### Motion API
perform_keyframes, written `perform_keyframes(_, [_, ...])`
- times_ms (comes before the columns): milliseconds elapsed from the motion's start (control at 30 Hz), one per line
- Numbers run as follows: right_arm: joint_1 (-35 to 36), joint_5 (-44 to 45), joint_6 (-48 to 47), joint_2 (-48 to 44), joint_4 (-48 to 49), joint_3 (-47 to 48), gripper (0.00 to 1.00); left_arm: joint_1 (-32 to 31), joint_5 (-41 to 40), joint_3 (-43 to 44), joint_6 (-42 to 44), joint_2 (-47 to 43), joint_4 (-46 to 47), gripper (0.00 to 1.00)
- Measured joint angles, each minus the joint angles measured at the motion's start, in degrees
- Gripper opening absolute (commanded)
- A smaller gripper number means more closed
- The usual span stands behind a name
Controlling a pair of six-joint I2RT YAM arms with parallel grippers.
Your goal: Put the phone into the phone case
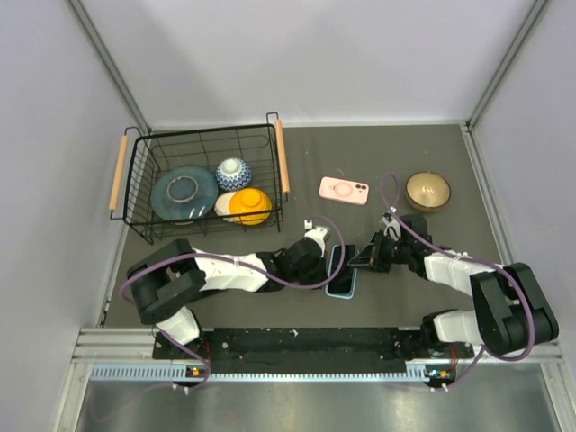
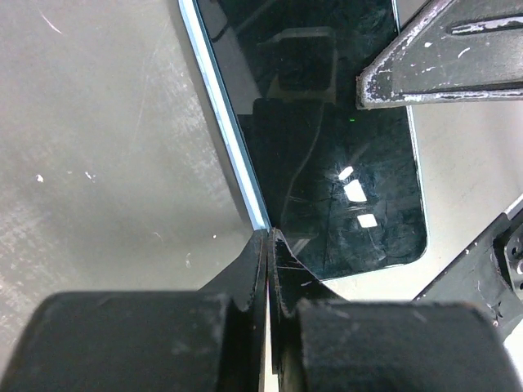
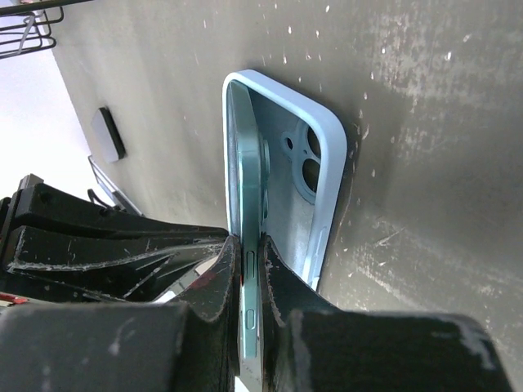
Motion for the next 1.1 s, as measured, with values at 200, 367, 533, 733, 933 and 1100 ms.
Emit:
perform_keyframes(200, [-0.3,-1.4,-1.2,1.6,2.5,-0.7,0.0,-0.3,-1.2,-0.1,0.0,-0.5,-0.7,0.0])
perform_keyframes(367, [-0.3,-1.6,-1.7,1.7,3.0,-0.8,0.0,-1.1,-3.9,1.5,0.0,-0.6,-4.1,0.0])
perform_keyframes(533, [-0.4,-1.6,-2.4,1.8,3.1,-0.8,0.0,-1.2,-6.3,2.3,0.3,-0.7,-8.4,0.0])
perform_keyframes(733, [-0.4,-2.0,-2.4,2.5,3.7,-0.8,0.0,-1.2,-8.5,4.2,0.3,0.2,-12.2,0.0])
perform_keyframes(933, [-0.7,-3.5,-1.4,4.1,6.6,-1.5,0.0,-1.2,-6.9,4.7,0.2,1.3,-10.9,0.0])
perform_keyframes(1100, [-1.2,-5.2,1.0,6.4,12.3,-3.3,0.0,-1.2,-4.9,4.6,-0.2,1.7,-9.4,0.0])
